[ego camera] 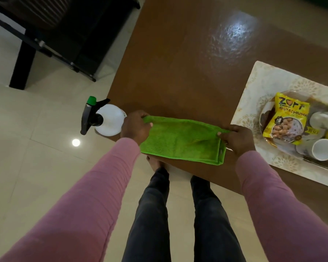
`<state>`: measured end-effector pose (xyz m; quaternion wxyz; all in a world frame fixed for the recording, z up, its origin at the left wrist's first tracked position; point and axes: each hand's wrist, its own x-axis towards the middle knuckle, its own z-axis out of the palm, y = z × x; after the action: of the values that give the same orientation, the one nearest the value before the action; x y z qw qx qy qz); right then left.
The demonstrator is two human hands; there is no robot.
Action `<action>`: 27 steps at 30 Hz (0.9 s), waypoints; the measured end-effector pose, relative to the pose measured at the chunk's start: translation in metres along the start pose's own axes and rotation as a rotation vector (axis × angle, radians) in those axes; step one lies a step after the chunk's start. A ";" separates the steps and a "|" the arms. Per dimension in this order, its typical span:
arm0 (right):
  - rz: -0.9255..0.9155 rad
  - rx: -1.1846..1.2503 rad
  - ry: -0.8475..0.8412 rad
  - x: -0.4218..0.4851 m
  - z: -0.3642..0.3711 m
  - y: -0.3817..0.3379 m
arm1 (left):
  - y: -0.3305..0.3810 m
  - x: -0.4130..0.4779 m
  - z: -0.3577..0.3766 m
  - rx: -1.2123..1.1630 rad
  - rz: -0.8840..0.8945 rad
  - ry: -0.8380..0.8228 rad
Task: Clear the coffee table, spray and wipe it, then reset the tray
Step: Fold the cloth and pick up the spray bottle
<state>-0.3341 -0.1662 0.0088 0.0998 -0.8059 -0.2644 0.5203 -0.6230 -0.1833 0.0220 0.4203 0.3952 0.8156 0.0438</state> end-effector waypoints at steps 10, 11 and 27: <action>-0.349 -0.421 0.062 -0.090 -0.073 -0.030 | 0.035 -0.106 -0.061 0.045 0.164 0.166; -0.372 -0.432 0.103 -0.100 -0.082 -0.036 | 0.041 -0.117 -0.066 0.047 0.186 0.183; -0.645 0.310 0.068 -0.203 -0.189 -0.086 | 0.110 -0.211 -0.123 -0.204 0.375 0.245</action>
<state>-0.2575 -0.1798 0.2884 0.3888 -0.6730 -0.4196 0.4688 -0.5743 -0.2196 0.2829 0.3404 0.4869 0.7642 0.2511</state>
